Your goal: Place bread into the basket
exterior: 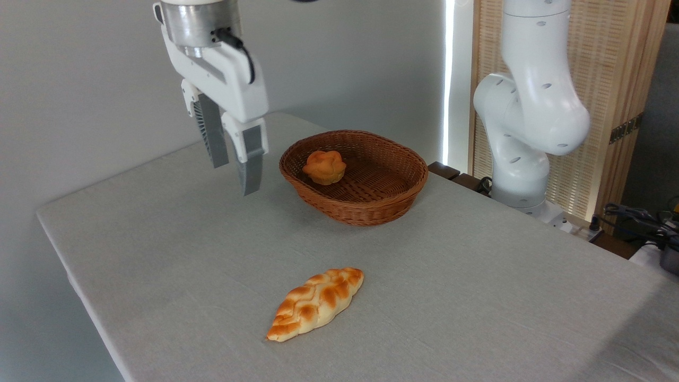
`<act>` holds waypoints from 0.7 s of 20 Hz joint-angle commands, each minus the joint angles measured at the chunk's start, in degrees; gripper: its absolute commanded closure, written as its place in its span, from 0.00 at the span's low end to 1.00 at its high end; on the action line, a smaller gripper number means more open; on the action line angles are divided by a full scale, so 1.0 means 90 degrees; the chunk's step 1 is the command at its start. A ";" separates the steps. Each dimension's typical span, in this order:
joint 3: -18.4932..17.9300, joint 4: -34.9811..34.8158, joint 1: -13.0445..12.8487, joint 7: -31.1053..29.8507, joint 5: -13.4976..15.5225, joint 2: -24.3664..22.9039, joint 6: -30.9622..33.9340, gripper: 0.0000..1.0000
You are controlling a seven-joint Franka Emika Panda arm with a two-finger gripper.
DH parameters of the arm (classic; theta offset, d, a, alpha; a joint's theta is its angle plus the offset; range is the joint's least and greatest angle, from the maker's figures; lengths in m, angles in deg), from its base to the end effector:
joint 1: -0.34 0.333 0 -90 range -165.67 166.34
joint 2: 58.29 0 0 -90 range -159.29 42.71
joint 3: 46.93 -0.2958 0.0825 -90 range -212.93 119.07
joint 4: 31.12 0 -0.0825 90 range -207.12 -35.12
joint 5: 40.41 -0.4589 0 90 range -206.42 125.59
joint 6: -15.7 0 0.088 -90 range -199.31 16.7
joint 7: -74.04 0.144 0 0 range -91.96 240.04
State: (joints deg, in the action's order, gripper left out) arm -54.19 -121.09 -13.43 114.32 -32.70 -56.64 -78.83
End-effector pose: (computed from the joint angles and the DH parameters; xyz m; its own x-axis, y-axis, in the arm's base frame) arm 0.6409 -0.0924 0.5578 0.6876 -0.7157 0.1228 -0.7252 -0.6853 0.0670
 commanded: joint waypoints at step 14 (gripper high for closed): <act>0.0915 0.0280 0.0661 -0.0276 -0.0145 0.0149 0.0133 0.00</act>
State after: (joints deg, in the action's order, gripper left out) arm -46.82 -118.58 -8.28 112.11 -32.88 -54.65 -77.24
